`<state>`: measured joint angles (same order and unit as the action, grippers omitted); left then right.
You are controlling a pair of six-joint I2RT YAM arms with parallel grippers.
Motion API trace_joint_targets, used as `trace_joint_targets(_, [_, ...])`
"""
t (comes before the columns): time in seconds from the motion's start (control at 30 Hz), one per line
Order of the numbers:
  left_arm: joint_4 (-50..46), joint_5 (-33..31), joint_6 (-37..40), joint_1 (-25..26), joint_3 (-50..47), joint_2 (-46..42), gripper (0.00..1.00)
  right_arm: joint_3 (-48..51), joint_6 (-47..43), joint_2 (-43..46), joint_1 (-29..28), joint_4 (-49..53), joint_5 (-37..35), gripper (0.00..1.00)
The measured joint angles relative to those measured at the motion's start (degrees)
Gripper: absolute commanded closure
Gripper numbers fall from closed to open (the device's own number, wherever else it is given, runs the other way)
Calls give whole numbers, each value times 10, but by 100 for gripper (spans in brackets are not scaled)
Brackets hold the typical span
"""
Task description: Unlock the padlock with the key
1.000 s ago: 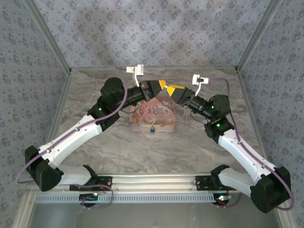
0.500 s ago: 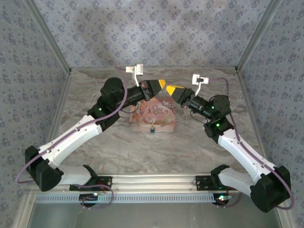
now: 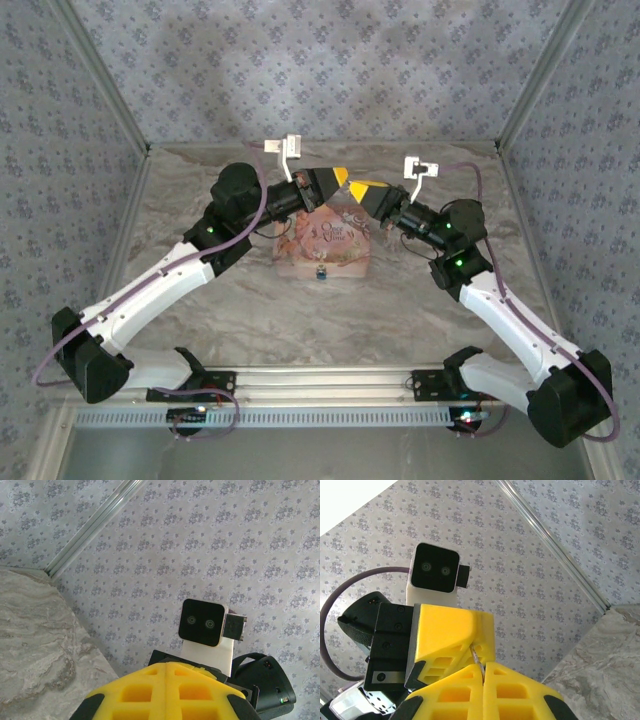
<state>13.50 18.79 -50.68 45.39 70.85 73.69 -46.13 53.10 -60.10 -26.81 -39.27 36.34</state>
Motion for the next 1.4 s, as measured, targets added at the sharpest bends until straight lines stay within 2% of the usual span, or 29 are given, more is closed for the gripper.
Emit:
trace_joint_targets(0.17, [0,1,0,0,0,0,100,0,-1,5,2,7,2,100])
trace_joint_targets(0.2, [-1,2,0,0,0,0,93,0,-2,7,3,10,4,100])
trace_joint_targets(0.27, [-8,3,5,-1,0,-1,60,0,-4,10,6,17,8,100])
trace_joint_targets(0.5, [-59,-18,17,-29,-27,-53,45,0,-17,25,22,56,14,100])
trace_joint_targets(0.57, [-83,-32,27,-33,-45,-82,37,0,-24,37,35,80,16,100])
trace_joint_targets(0.73, [-151,-66,43,-33,-95,-145,34,0,-59,69,76,164,19,100])
trace_joint_targets(0.87, [-188,-94,45,-29,-176,-184,31,0,-104,80,104,248,15,100])
trace_joint_targets(1.03, [-205,-138,29,13,-289,-196,27,0,-173,71,116,337,-13,100])
trace_joint_targets(1.23, [-186,-185,5,70,-372,-172,23,-6,-246,-4,117,387,-55,100])
trace_joint_targets(1.4, [-148,-214,0,80,-393,-135,18,-45,-291,-103,117,399,-99,100])
